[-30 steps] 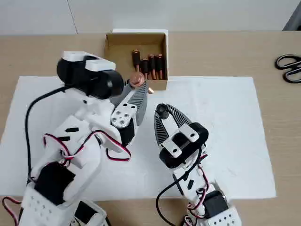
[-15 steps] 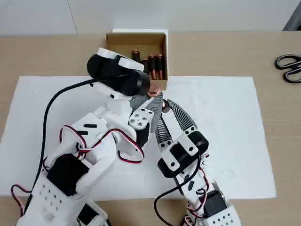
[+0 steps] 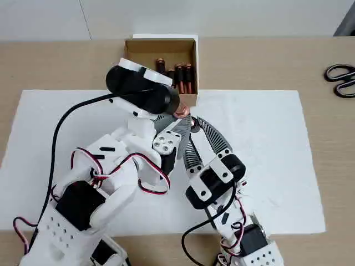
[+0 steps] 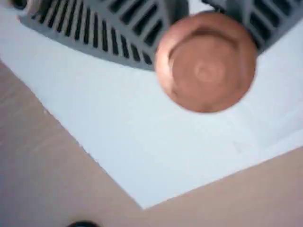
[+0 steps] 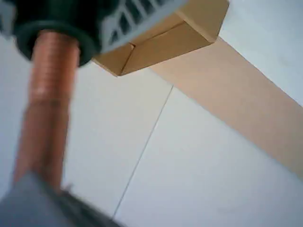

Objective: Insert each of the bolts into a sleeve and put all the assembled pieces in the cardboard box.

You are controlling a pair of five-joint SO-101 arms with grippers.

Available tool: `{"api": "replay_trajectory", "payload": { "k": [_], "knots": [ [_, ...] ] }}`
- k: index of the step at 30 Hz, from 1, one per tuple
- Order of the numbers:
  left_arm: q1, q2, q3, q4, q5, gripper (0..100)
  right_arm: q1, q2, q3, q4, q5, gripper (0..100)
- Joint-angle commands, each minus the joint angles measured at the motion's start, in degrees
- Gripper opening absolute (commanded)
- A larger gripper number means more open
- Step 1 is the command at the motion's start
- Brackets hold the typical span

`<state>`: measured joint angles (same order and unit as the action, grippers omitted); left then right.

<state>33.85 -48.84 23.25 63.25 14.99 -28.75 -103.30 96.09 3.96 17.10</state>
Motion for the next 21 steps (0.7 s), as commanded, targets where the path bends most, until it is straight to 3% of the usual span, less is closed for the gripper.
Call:
{"api": "replay_trajectory", "payload": {
  "k": [1,6,15,18,21],
  "knots": [
    [0.3,0.3,-2.8,3.4,-0.4,14,0.6,-0.7,0.2,-1.9,0.3,0.5],
    [0.0,2.3,-3.0,5.7,-0.2,26,0.6,-0.7,0.2,-1.9,0.3,0.5],
    [-4.8,2.1,-10.1,3.0,-2.5,26,0.7,-0.7,0.4,-0.4,0.4,0.4],
    [-9.6,1.5,-17.1,3.4,-3.4,23,0.7,-0.7,0.1,5.1,0.4,0.4],
    [-16.3,-3.3,-17.8,4.1,-3.5,12,0.7,-0.3,-2.7,9.4,0.1,0.3]
  ]
}}
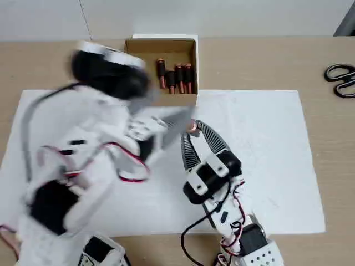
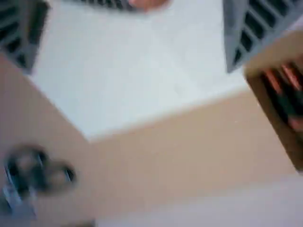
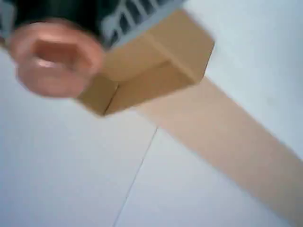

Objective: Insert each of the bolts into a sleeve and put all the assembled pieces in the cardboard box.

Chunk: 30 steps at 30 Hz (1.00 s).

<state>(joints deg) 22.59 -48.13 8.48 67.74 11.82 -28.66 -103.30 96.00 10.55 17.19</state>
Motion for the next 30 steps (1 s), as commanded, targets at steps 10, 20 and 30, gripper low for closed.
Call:
{"api": "replay_trajectory", "payload": {
  "k": [10,20,30],
  "knots": [
    [-17.5,-27.9,29.1,-12.8,-0.4,1,0.7,5.4,-14.2,15.9,-0.1,0.3],
    [-25.9,-56.9,66.7,-29.5,-4.4,1,7.8,33.2,-35.9,15.8,-5.7,0.3],
    [-25.9,-54.9,75.1,-30.4,-4.2,1,6.5,76.2,-59.2,-0.3,-10.3,0.3]
  ]
}}
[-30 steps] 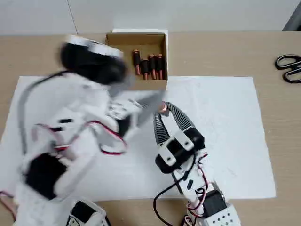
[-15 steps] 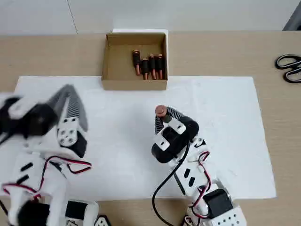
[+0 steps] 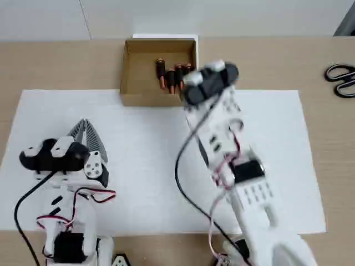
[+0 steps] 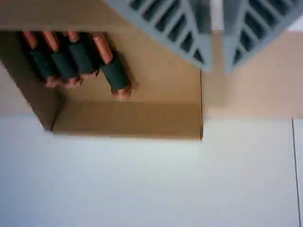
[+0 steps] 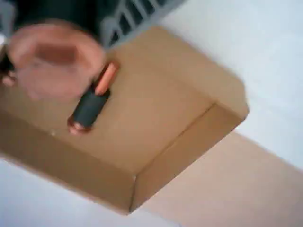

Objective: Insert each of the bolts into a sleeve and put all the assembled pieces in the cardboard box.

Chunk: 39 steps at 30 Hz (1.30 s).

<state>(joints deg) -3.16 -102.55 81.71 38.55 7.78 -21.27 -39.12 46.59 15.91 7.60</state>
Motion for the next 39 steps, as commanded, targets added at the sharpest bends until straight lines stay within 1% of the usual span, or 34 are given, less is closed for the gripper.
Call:
{"api": "replay_trajectory", "payload": {
  "k": [1,6,11,16,18,22,27,34,37,39],
  "knots": [
    [-0.2,-0.5,3.2,-1.2,-0.2,1,-1.0,16.7,-12.2,-6.7,-1.0,0.3],
    [-0.6,-0.5,5.3,-1.3,0.0,1,-2.5,37.6,-25.0,-14.5,-7.0,0.3],
    [-0.6,-0.5,6.4,-1.2,0.0,1,-2.8,55.4,-41.8,-19.1,-12.7,0.3],
    [-0.4,-0.5,10.7,-1.2,-0.2,1,-2.9,71.0,-60.2,-19.8,-17.9,0.3],
    [-0.2,-0.5,12.7,-1.2,-0.2,1,-3.0,76.6,-66.8,-19.6,-18.6,0.3],
    [-0.2,-0.5,14.0,-1.2,-0.2,1,-4.4,86.2,-79.4,-12.4,-19.4,0.3],
    [-0.2,-0.5,14.2,-1.2,-0.2,1,-5.2,95.5,-95.4,-3.7,-24.9,0.3],
    [-0.2,-0.5,14.3,-1.2,-0.2,1,-5.3,106.4,-111.7,12.4,-24.9,0.9],
    [-0.2,-0.5,14.3,-1.2,-0.2,1,-5.2,109.2,-117.4,17.1,-24.9,1.3],
    [-0.2,-0.5,14.3,-1.2,-0.2,1,-5.1,110.3,-120.3,19.9,-25.1,5.4]
  ]
}}
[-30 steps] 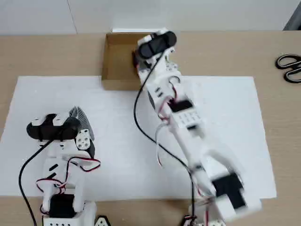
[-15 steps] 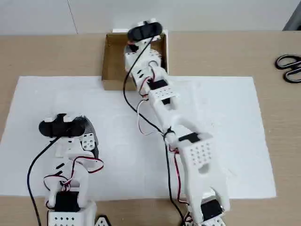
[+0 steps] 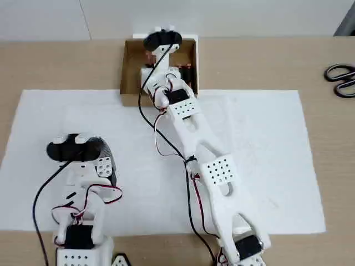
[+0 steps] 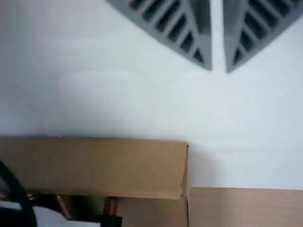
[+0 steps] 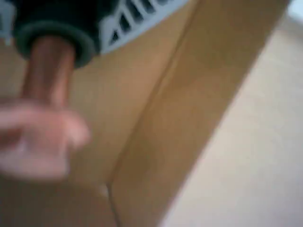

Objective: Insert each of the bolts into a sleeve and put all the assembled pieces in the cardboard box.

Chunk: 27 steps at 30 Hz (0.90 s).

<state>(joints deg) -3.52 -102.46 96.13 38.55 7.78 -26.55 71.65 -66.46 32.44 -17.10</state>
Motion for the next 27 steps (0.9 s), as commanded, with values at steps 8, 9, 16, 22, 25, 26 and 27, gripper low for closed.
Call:
{"api": "replay_trajectory", "payload": {
  "k": [8,9,16,22,25,26,27],
  "knots": [
    [0.2,-0.6,-0.1,-1.2,0.0,1,0.3,0.0,-13.4,13.3,-0.4,22.5],
    [0.2,-0.6,-0.1,-1.2,0.0,1,0.5,0.0,-14.3,13.8,-0.4,22.1],
    [0.2,-0.6,-0.1,-1.0,0.0,1,3.8,0.0,-28.7,27.6,0.3,22.1],
    [0.2,-0.6,-0.1,5.7,0.1,1,5.8,-6.6,-30.0,46.6,11.8,22.1],
    [0.2,-0.6,-0.1,9.7,0.1,1,5.5,-11.4,-29.8,56.7,16.0,22.1],
    [0.2,-0.6,-0.1,10.5,0.1,1,5.4,-12.8,-29.8,60.2,17.4,22.2],
    [0.2,-0.6,-0.1,10.8,0.1,1,5.2,-14.0,-29.6,63.4,19.1,22.2]
  ]
}}
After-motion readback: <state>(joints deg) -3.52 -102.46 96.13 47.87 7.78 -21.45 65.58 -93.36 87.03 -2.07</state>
